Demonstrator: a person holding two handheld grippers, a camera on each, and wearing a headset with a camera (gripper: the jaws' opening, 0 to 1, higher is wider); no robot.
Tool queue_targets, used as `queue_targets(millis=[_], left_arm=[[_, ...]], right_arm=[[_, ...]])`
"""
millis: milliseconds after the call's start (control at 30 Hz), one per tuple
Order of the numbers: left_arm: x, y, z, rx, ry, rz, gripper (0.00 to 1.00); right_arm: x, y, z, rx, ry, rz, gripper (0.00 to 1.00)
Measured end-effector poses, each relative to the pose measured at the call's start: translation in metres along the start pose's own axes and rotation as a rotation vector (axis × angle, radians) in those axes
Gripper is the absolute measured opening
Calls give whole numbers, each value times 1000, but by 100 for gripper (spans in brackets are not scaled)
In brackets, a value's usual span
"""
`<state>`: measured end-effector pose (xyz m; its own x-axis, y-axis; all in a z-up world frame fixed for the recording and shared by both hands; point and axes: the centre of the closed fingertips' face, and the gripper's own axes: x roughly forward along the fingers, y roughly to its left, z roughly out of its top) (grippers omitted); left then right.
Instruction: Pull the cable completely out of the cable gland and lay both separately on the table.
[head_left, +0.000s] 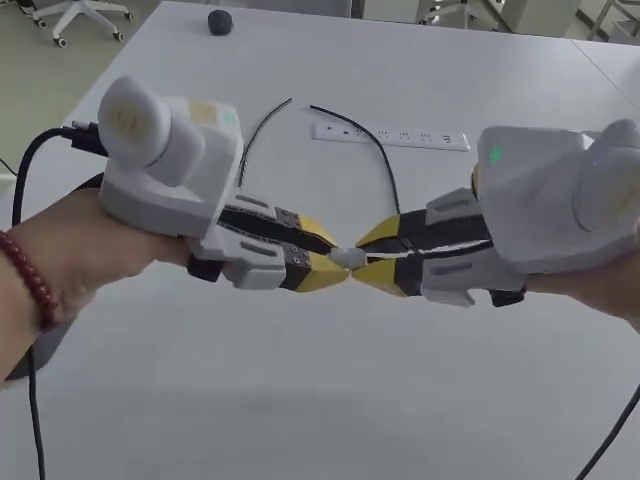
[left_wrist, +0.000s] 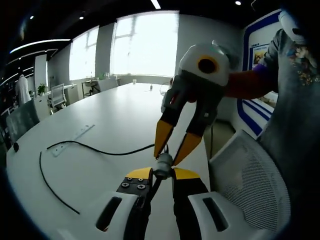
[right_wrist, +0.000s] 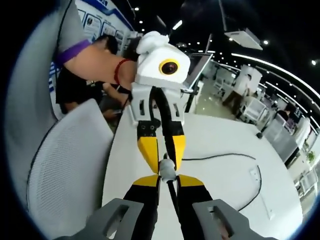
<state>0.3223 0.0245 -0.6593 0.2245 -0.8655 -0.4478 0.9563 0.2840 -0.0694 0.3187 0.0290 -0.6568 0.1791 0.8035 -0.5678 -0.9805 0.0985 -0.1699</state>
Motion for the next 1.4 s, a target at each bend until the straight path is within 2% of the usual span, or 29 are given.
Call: queue_targets(millis=[133, 200, 233, 267, 400, 467, 500, 633, 700, 733, 767, 833, 1000, 1267, 1400], left_arm=[[-1, -2, -1, 40, 7, -9, 16], [-2, -3, -1, 61, 7, -13, 16], [-2, -2, -1, 65, 7, -12, 16], [-3, -3, -2, 75, 6, -15, 16], [-4, -3, -1, 114, 5, -13, 16], [-5, -4, -1, 125, 3, -20, 16], [-5, -5, 0, 132, 1, -21, 16], [-6, -6, 0, 149, 0, -26, 16], [-6, -8, 3, 156, -17, -32, 16], [-7, -9, 5, 152, -24, -33, 16], [-7, -9, 6, 173, -24, -31, 15], [-7, -8, 5, 161, -15, -29, 16], [-8, -8, 6, 153, -24, -30, 16], [-9, -8, 4, 135, -22, -23, 16], [-9, -8, 4, 123, -27, -23, 16]], right_arm=[[0, 3, 1, 65, -16, 34, 9], [1, 5, 3, 135, -37, 59, 9], [0, 4, 4, 138, -46, 61, 9], [0, 5, 9, 170, -75, 74, 8], [2, 3, 8, 203, -74, 85, 7], [3, 5, 6, 259, -63, 103, 9], [3, 5, 7, 250, -71, 107, 9], [4, 9, 6, 299, -74, 130, 9], [6, 11, 2, 326, -53, 144, 9], [6, 13, -3, 328, -26, 146, 8], [7, 14, -3, 312, -29, 144, 8], [6, 13, 0, 270, -41, 123, 8], [4, 13, 2, 274, -50, 131, 8], [1, 14, 0, 220, -35, 99, 11], [-2, 13, -1, 193, -25, 84, 6]])
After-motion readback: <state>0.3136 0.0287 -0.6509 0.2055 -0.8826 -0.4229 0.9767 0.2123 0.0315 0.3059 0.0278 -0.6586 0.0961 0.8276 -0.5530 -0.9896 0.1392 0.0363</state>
